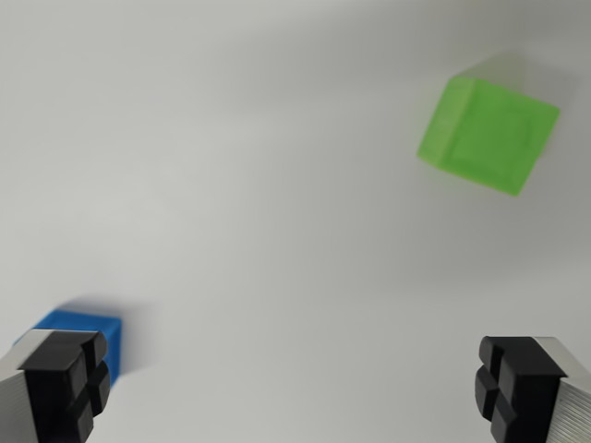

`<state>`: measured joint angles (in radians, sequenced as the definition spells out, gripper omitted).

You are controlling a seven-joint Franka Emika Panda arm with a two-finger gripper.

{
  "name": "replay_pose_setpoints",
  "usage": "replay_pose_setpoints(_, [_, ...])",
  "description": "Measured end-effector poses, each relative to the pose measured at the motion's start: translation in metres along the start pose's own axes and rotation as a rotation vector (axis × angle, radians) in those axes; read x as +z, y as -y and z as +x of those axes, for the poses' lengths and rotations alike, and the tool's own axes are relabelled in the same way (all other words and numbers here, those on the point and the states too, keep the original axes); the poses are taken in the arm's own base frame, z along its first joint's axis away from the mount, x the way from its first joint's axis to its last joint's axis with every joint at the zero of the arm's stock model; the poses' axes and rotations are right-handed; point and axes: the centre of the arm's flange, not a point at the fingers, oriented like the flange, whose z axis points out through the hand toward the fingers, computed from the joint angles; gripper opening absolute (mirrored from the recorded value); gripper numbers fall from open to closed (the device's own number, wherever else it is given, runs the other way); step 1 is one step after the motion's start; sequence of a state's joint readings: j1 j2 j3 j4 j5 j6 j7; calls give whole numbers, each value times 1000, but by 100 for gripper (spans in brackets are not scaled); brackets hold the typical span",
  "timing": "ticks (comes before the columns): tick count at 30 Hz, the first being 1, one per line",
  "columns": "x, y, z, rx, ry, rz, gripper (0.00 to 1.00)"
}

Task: Stack cube

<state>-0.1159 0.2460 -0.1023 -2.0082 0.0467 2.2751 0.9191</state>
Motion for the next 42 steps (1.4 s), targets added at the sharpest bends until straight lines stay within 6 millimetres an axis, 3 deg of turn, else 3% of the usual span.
replay_pose_setpoints(35, [91,-46,100,310,1,-32,100])
replay_pose_setpoints(42, [119,-48,101,321,0,-32,100])
